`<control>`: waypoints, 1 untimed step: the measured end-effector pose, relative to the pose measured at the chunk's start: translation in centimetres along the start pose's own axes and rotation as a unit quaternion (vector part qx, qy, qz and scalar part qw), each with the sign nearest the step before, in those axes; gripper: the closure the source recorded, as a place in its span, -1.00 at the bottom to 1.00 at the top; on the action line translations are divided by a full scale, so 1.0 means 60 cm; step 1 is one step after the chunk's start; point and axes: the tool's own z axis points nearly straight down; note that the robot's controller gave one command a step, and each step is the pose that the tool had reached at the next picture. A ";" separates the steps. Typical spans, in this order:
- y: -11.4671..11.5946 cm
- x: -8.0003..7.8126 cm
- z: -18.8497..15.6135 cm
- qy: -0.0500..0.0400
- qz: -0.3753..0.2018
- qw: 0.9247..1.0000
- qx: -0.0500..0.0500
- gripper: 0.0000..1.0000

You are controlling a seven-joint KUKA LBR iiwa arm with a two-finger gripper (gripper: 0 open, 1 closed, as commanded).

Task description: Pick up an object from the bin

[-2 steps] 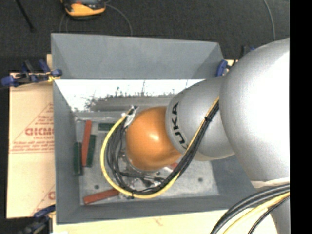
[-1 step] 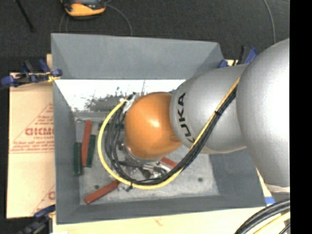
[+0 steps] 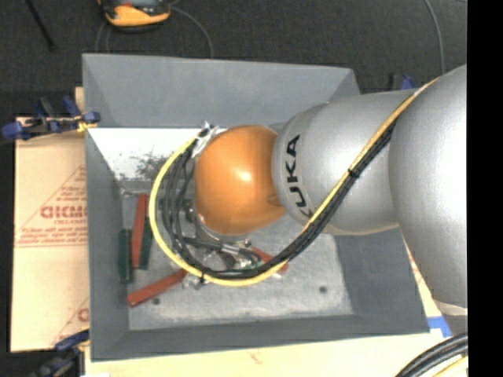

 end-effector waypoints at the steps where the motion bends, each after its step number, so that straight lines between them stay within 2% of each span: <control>1: -0.008 0.017 -0.183 0.004 0.010 1.000 -0.001 1.00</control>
Offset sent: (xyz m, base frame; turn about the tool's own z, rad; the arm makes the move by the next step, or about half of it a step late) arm 0.0000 0.0000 0.0000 0.0000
